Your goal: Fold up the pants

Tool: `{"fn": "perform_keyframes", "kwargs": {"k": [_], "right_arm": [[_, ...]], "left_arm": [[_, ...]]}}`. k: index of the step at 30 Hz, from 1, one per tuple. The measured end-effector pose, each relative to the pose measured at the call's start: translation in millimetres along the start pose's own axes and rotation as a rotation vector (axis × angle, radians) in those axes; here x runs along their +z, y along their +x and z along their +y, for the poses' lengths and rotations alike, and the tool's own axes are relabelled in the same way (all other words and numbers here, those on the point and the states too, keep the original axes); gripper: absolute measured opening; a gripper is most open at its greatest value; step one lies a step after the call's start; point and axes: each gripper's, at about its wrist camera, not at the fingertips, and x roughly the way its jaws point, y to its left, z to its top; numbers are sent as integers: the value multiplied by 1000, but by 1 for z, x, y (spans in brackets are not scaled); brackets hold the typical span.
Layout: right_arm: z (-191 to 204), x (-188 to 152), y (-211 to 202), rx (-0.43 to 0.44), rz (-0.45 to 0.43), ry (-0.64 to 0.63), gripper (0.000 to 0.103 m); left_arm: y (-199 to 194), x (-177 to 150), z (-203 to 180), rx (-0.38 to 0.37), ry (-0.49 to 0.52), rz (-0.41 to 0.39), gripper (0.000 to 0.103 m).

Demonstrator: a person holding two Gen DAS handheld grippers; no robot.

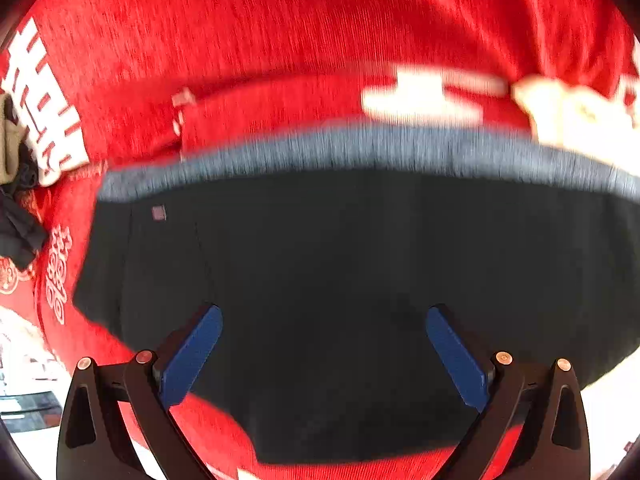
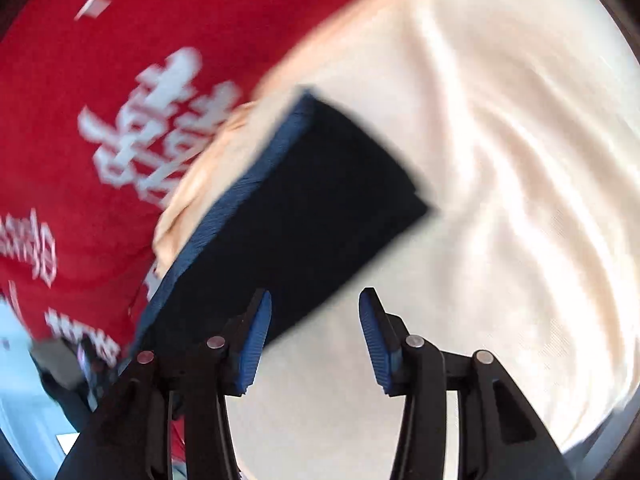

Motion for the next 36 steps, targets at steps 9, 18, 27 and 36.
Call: {"fn": "perform_keyframes", "kwargs": {"k": [9, 18, 27, 36], "right_arm": [[-13, 46, 14, 0, -37, 40, 10], [-41, 30, 10, -32, -23, 46, 29], [15, -30, 0, -2, 12, -8, 33], [111, -135, 53, 82, 116, -126, 33]], "left_arm": [[15, -17, 20, -31, -22, -3, 103], [19, -22, 27, -59, -30, -16, 103], [28, -11, 48, -108, 25, -1, 103], [21, -13, 117, -183, 77, -26, 103]]}}
